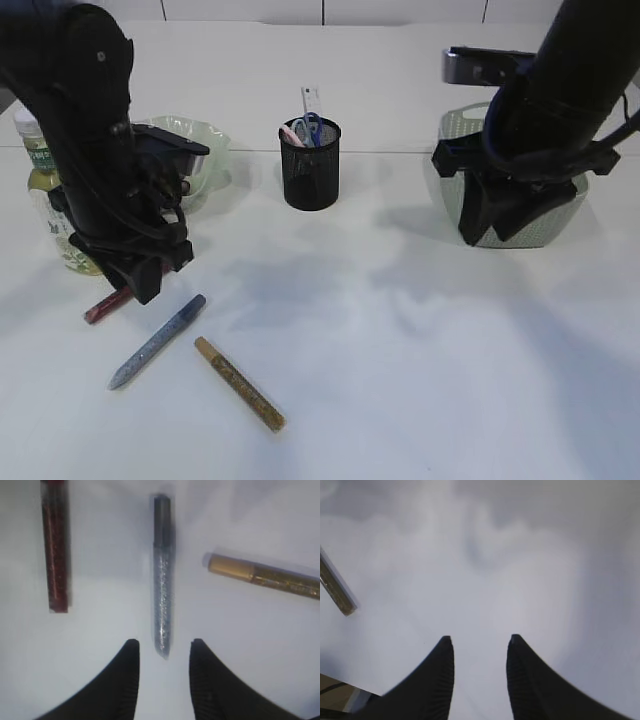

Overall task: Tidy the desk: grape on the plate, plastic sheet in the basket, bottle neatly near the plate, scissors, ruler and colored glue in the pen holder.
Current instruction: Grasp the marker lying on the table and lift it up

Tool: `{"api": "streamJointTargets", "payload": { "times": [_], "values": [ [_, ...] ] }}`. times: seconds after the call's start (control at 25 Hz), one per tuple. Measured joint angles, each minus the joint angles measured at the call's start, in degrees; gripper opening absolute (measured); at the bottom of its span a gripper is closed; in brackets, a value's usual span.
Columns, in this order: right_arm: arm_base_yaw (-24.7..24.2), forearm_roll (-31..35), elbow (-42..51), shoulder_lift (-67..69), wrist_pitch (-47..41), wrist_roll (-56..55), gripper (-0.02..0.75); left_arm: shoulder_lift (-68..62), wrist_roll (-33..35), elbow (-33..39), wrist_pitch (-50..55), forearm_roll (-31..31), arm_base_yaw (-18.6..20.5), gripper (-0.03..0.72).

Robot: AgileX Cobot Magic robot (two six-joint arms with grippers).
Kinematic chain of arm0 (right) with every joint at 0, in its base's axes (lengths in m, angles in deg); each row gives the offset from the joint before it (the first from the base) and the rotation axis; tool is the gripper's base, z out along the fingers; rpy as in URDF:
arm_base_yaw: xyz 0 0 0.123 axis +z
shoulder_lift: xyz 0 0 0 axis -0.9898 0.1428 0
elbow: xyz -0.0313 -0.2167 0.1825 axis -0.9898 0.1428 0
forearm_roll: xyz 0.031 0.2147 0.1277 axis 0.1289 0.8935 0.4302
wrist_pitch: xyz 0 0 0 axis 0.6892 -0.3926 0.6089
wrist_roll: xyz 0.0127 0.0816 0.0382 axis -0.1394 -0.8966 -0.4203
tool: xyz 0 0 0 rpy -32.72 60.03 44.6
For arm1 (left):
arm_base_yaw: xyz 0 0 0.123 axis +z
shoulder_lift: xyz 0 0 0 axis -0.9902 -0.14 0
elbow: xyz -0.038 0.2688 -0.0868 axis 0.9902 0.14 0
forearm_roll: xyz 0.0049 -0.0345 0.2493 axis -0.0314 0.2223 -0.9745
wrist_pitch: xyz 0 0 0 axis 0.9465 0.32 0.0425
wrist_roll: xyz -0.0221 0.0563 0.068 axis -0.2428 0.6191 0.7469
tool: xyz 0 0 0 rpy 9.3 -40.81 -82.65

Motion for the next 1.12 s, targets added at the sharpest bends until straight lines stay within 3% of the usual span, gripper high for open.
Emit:
{"api": "streamJointTargets", "payload": {
  "times": [0.28, 0.64, 1.12],
  "values": [
    [0.0, 0.0, 1.7, -0.6, 0.0, 0.0, 0.292, 0.0, 0.1, 1.3, -2.7, -2.2, 0.0, 0.246],
    [0.0, 0.0, 1.7, -0.6, 0.0, 0.0, 0.292, -3.2, 0.1, 1.3, -4.4, 2.8, 0.0, 0.246],
    [0.0, 0.0, 1.7, -0.6, 0.0, 0.0, 0.292, -5.1, 0.1, 1.3, -5.9, 3.6, 0.2, 0.3]
  ]
}}
